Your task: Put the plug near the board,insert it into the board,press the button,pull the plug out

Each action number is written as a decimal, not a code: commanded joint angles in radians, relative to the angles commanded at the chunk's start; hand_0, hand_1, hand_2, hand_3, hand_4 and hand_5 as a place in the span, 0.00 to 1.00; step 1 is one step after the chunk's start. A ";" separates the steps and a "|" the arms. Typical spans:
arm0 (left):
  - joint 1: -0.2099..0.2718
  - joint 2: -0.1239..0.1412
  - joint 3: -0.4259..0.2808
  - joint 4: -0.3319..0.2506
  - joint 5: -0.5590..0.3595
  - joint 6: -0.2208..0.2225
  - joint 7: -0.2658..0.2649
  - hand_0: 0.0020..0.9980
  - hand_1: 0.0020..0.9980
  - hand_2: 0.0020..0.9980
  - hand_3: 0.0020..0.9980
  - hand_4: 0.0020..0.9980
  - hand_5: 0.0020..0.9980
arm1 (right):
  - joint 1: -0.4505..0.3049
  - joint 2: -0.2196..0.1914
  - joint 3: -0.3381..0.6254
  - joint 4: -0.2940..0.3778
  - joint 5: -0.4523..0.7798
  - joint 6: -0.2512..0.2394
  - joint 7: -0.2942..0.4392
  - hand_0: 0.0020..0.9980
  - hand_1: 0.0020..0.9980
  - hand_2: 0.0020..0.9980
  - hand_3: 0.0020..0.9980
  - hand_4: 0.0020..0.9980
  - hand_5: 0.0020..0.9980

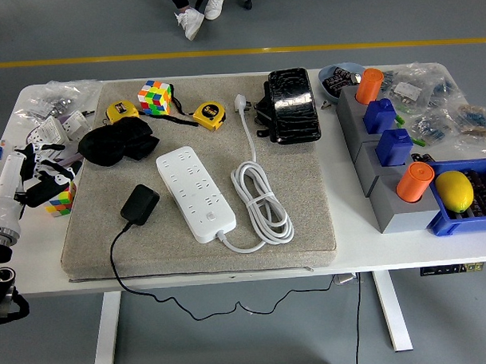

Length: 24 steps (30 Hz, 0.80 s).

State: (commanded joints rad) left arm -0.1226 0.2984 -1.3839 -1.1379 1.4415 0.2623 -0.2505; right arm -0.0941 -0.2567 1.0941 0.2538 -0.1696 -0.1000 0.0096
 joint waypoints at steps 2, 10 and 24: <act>-0.003 0.000 0.000 -0.001 0.001 0.000 0.000 0.21 0.24 0.37 0.60 0.83 0.29 | 0.002 0.000 0.000 0.000 0.001 0.001 -0.002 0.56 0.65 0.60 0.52 0.89 0.43; -0.007 -0.001 -0.005 -0.006 0.005 -0.002 0.002 0.21 0.24 0.38 0.59 0.83 0.30 | 0.006 0.000 -0.003 -0.003 0.008 0.005 -0.007 0.56 0.65 0.60 0.52 0.89 0.44; -0.014 0.000 -0.011 -0.009 0.008 -0.006 0.005 0.22 0.25 0.38 0.59 0.83 0.30 | 0.010 -0.001 -0.006 -0.002 0.007 0.010 -0.014 0.56 0.65 0.60 0.52 0.89 0.44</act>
State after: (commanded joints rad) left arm -0.1368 0.2989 -1.3944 -1.1473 1.4495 0.2565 -0.2457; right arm -0.0844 -0.2577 1.0883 0.2521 -0.1628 -0.0897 -0.0042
